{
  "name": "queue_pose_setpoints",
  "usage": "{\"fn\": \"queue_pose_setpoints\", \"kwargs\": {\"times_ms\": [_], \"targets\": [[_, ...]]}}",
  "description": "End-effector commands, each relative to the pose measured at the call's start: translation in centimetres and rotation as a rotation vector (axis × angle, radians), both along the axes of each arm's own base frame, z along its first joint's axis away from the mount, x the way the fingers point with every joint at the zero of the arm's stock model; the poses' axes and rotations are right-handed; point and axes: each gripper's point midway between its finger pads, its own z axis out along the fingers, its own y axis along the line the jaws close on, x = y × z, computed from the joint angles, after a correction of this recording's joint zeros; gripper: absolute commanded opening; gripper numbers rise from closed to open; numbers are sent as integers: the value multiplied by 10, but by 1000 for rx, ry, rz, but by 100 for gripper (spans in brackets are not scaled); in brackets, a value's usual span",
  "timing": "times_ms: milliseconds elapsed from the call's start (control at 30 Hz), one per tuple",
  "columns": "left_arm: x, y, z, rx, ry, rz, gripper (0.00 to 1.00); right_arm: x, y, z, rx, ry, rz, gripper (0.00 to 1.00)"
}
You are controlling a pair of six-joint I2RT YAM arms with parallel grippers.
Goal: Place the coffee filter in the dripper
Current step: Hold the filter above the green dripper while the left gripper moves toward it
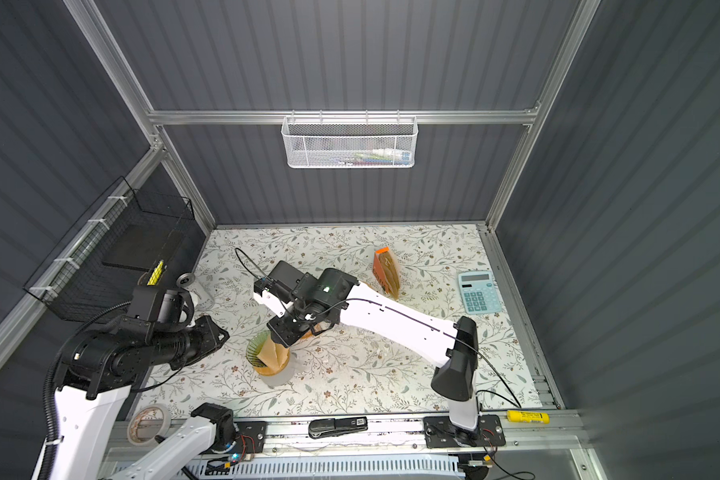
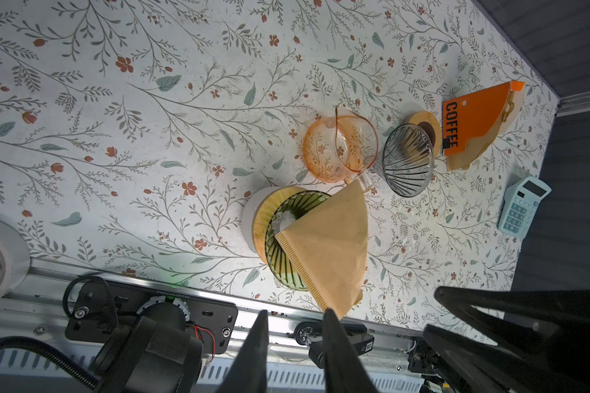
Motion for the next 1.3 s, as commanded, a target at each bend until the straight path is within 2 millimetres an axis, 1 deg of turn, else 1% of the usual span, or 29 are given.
{"fn": "queue_pose_setpoints", "kwargs": {"times_ms": [0, 167, 267, 300, 400, 600, 633, 700, 867, 1133, 1267], "targets": [[10, -7, 2, -5, -7, -38, 28, 15, -14, 11, 66, 8, -65, 32], [26, -21, 7, -43, -24, -79, 25, 37, -41, -5, 105, 98, -170, 31], [32, -26, 3, -43, -4, -104, 25, 47, -57, -15, 75, 71, -215, 33], [35, -28, 13, -51, -32, -112, 25, 49, -60, -16, 68, 63, -222, 34], [41, -33, 9, -55, -12, -132, 24, 51, -65, -26, 54, 69, -245, 37], [48, -40, 2, -66, 16, -162, 25, 53, -63, -40, 43, 88, -250, 40], [47, -41, -9, -60, 46, -166, 26, 54, -62, -42, 38, 91, -248, 40], [49, -42, -17, -53, 66, -174, 27, 56, -60, -44, 34, 91, -247, 40], [51, -53, -34, -25, 119, -225, 29, 62, -53, -48, 35, 98, -248, 40], [50, -69, -47, 24, 176, -316, 32, 69, -44, -48, 39, 107, -246, 40], [45, -80, -60, 48, 216, -365, 33, 72, -42, -50, 36, 109, -246, 40]]}}
